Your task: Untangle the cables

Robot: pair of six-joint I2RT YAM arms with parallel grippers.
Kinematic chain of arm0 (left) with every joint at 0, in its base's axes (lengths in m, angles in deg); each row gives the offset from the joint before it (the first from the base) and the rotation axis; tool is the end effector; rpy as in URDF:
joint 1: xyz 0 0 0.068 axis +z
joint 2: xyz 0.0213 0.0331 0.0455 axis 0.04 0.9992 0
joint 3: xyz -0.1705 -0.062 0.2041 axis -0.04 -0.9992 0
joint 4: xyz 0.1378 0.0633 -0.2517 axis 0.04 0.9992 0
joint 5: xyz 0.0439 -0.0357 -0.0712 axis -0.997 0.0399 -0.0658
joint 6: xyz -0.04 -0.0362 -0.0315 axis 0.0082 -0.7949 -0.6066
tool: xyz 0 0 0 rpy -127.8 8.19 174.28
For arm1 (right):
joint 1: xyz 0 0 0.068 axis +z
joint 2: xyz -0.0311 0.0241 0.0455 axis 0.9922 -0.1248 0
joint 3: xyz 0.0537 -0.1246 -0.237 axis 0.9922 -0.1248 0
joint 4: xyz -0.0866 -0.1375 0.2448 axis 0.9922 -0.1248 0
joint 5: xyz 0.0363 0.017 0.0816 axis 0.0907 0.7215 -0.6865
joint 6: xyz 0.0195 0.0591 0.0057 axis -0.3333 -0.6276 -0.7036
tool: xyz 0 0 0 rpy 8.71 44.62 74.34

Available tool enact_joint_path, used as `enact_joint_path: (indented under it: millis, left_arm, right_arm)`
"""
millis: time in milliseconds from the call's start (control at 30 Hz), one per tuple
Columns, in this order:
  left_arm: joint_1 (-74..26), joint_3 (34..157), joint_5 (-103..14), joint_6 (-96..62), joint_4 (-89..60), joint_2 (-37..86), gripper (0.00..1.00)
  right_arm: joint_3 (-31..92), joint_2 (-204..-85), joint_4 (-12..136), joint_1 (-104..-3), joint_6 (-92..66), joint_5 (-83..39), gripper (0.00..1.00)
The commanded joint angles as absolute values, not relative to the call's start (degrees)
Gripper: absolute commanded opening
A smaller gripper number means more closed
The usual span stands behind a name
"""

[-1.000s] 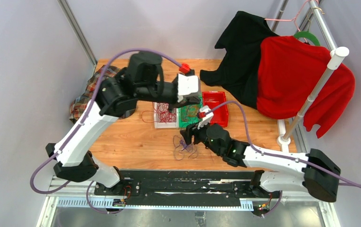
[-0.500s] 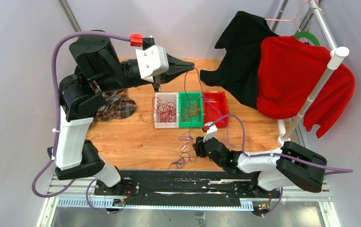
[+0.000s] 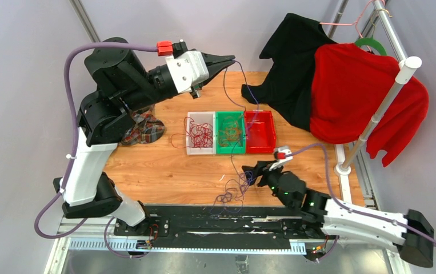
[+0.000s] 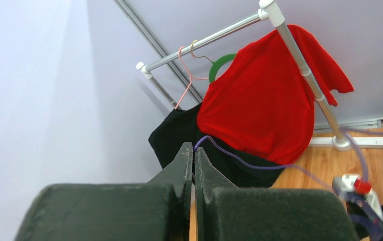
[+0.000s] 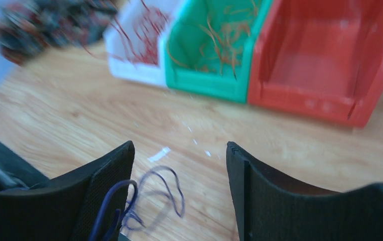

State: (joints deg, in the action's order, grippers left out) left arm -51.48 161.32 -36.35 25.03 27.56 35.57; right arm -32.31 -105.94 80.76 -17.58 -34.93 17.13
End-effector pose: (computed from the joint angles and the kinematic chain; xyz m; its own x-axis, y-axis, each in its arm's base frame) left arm 0.1338 -0.2051 0.6587 0.5820 0.0330 -0.8125 0.7432 0.3840 0.5479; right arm 0.1105 0.1798 0.1848 -0.3361 0.2464 -0.9091 -0.4499 0.8060 0.3847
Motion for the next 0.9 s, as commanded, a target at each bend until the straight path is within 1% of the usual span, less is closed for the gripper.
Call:
enact_joint_path:
  millis: [0, 67, 233, 367, 500, 633, 767, 867]
  left_arm:
    - [-52.39, 160.42, -37.23, 27.62, 24.31, 34.46, 0.00]
    - [-52.90, 160.72, -37.38, 28.69, 24.30, 34.71, 0.00]
    - [-54.67, 161.92, -39.67, 34.20, 24.31, 35.40, 0.00]
    - [-55.69, 162.37, -41.59, 39.99, 23.63, 35.66, 0.00]
    - [-55.92, 162.88, -42.03, 40.58, 22.94, 35.76, 0.00]
    - [-56.39, 163.18, -42.48, 41.14, 22.97, 35.49, 0.00]
    - [-56.50, 164.29, -43.75, 42.31, 22.86, 35.48, 0.00]
    - [-56.47, 164.92, -45.83, 44.77, 21.35, 35.11, 0.00]
  right_arm:
    - [-27.36, -96.07, 74.14, -16.83, -25.82, 16.54, 0.68]
    - [-24.60, -96.73, 74.07, -16.83, -22.70, 13.74, 0.68]
    - [-17.25, -103.88, 73.59, -16.83, -18.04, 3.64, 0.70]
    - [-14.59, -106.36, 72.73, -16.85, -16.54, 1.26, 0.70]
    - [-15.53, -108.33, 80.06, -16.83, -15.00, 0.73, 0.71]
    - [-13.81, -116.26, 87.10, -16.98, -13.31, -0.25, 0.72]
    - [-10.39, -125.37, 89.71, -17.07, -13.61, -2.55, 0.67]
    - [-11.41, -128.68, 91.71, -17.09, -15.98, -2.83, 0.62]
